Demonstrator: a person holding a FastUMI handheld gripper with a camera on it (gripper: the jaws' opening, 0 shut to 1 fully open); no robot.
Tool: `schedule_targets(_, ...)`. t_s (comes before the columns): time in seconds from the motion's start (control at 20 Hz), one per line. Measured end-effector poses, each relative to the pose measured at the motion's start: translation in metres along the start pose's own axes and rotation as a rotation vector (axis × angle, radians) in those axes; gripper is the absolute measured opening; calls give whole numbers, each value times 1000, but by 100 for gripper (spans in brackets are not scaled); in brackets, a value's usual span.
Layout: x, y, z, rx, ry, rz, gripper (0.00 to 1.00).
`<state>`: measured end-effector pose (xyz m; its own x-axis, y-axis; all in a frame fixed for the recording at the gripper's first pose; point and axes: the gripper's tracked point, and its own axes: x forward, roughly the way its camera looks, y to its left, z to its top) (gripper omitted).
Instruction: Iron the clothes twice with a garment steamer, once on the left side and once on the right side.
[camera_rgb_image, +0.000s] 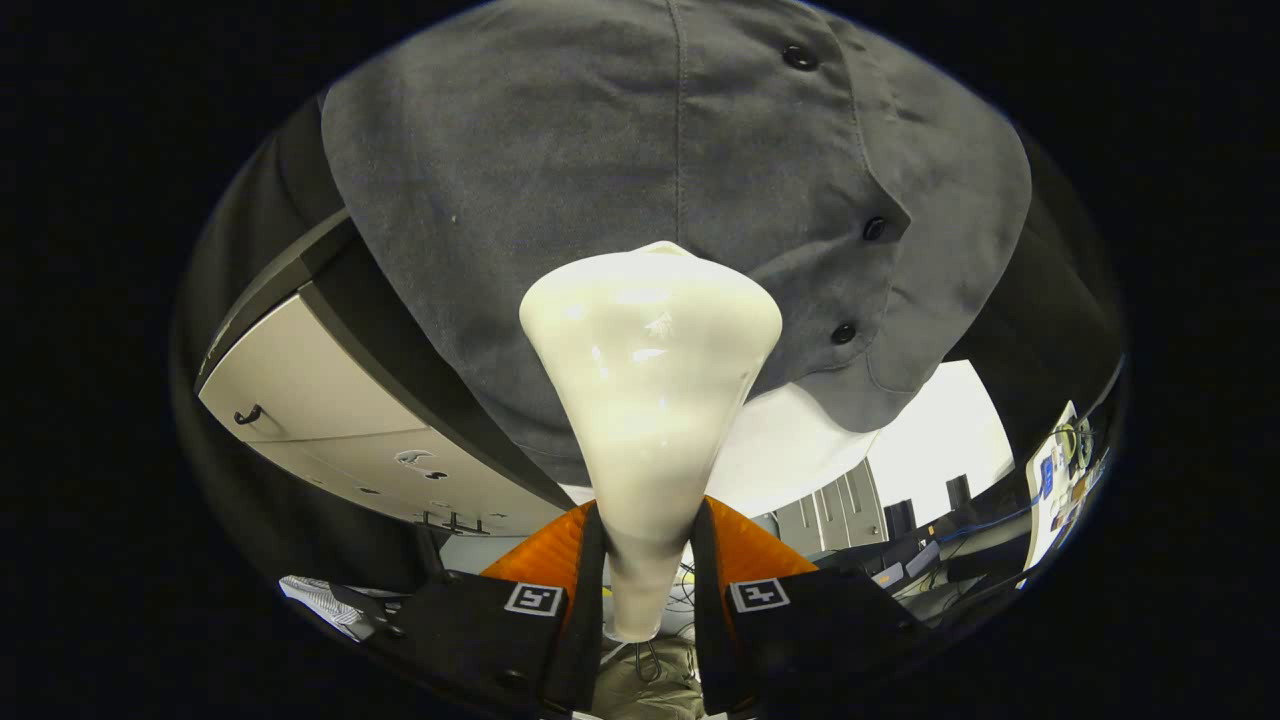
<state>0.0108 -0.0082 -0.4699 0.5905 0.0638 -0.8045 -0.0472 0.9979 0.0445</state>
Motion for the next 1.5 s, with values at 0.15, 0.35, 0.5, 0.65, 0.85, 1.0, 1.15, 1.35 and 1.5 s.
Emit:
schedule_targets(0.15, -25, -1, 18, -20, -52, -10, 47)
schedule_targets(0.35, -58, 6, 45, -31, -122, 11, 46)
schedule_targets(0.5, -90, 3, 73, -32, -187, 10, 46)
schedule_targets(0.65, -121, -3, 103, -30, -253, 2, 46)
schedule_targets(0.85, -155, -21, 144, -31, -328, -35, 46)
schedule_targets(1.0, -177, -36, 171, -16, -382, -53, 46)
schedule_targets(1.15, -204, -56, 203, 2, -456, -74, 46)
schedule_targets(1.35, -232, -81, 239, -1, -521, -111, 46)
schedule_targets(1.5, -242, -95, 261, 3, -554, -120, 46)
